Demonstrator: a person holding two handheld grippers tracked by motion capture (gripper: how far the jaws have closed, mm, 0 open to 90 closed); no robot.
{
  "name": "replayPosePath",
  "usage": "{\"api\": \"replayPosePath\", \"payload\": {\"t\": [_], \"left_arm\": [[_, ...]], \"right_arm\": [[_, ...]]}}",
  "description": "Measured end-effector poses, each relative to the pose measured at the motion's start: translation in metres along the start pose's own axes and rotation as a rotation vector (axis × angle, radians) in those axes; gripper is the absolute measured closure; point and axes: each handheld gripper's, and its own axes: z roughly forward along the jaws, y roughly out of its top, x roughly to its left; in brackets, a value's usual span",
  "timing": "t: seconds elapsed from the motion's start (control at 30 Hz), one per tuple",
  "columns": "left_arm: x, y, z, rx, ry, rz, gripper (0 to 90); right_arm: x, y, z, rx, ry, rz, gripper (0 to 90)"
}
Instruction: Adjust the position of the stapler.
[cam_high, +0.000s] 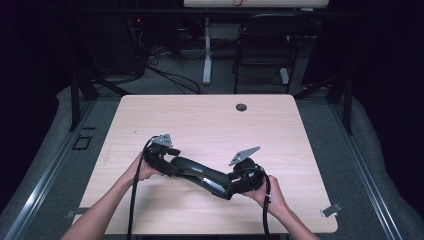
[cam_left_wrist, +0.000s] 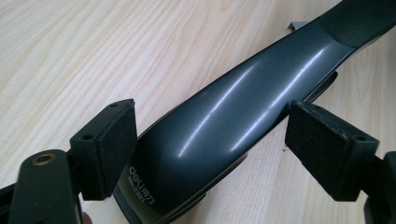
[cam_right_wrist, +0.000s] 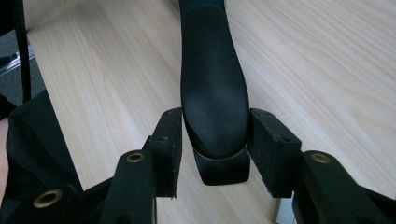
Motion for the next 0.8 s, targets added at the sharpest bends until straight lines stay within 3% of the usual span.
{"api": "replayPosePath", "payload": {"t": [0.17,0.23,0.27,0.33,0.37,0.4,0.43,0.7,0.8], "left_arm": [[-0.001,0.001,0.001,0.003,0.009,0.021,17.7],[0.0,0.001,0.003,0.002,-0.014,0.027,15.8],[0.001,0.003,0.009,0.025,-0.026,0.023,12.6],[-0.003,0.005,0.016,0.067,-0.013,0.066,9.3],[-0.003,0.005,0.016,0.067,-0.013,0.066,9.0],[-0.007,0.006,0.018,0.096,0.021,0.107,9.1],[-0.007,0.006,0.018,0.093,0.024,0.115,9.4],[-0.008,0.003,0.012,0.089,0.005,0.12,15.6],[-0.01,0.003,0.01,0.098,0.026,0.122,17.5]], "right_arm": [[0.0,0.0,0.0,0.001,-0.003,-0.006,56.2],[0.0,0.0,0.001,-0.001,-0.002,-0.008,56.2],[0.0,0.0,0.001,0.002,-0.002,-0.012,56.2],[0.0,0.0,0.001,-0.003,-0.003,-0.011,56.2],[0.0,0.0,0.001,-0.003,-0.003,-0.011,56.2],[0.001,-0.001,0.002,-0.006,-0.006,-0.01,56.3],[0.0,-0.001,0.002,-0.006,-0.004,-0.011,56.3],[0.0,-0.001,0.001,-0.004,-0.023,-0.018,56.0],[-0.001,0.001,0.002,0.009,-0.022,-0.023,55.7]]}}
